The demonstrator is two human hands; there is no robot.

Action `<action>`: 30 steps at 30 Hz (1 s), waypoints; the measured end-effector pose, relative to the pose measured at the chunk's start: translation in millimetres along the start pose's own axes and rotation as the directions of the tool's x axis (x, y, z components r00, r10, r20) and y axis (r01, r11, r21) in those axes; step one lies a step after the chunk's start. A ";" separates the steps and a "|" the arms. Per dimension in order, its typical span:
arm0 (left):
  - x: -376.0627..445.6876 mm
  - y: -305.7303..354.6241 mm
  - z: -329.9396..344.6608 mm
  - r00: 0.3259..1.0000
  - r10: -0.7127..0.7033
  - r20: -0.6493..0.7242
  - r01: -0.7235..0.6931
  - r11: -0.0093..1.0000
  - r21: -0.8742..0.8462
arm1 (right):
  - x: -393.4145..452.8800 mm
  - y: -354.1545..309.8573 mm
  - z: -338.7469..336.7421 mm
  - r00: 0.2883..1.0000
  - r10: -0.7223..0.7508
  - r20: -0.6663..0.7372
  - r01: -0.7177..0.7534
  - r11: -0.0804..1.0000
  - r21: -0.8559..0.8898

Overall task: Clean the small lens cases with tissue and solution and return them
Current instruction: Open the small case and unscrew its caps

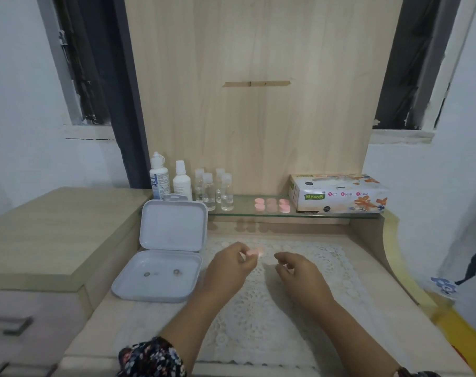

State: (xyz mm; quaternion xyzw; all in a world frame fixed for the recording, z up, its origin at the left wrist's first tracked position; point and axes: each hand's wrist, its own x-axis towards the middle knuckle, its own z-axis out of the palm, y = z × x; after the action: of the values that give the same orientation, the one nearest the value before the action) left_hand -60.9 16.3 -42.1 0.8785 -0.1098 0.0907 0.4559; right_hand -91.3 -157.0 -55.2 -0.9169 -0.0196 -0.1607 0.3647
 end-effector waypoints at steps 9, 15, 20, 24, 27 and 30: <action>-14.1 -16.5 16.1 0.986 0.062 0.153 -0.096 0.969 0.227 | -5.2 3.7 14.7 0.988 -0.001 0.155 0.020 0.993 -0.118; -12.9 -25.6 19.1 0.985 0.099 0.144 -0.136 0.953 0.270 | -2.2 14.8 20.8 0.993 -0.006 0.117 0.021 0.992 -0.126; -11.4 -27.2 19.5 0.982 0.098 0.163 -0.141 0.950 0.277 | -0.9 16.0 23.0 0.996 0.002 0.088 0.005 0.997 -0.080; 0.9 -25.0 17.3 0.974 0.059 0.221 -0.115 0.961 0.250 | 3.8 10.2 15.2 0.991 0.030 0.127 -0.027 0.999 -0.025; 11.4 -24.5 12.0 0.947 0.019 0.319 -0.053 0.994 0.098 | 11.5 5.4 3.6 0.972 0.066 0.224 -0.081 0.995 0.057; 11.3 -26.8 15.4 0.958 0.062 0.280 -0.094 0.991 0.100 | 14.5 12.0 4.3 0.981 0.033 0.192 -0.047 0.997 0.068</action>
State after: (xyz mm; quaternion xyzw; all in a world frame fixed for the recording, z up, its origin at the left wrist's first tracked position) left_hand -41.8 17.4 -68.9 0.9017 -0.2017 -0.0089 0.3823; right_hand -74.6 -164.1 -61.6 -0.9145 -0.0417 -0.0638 0.3973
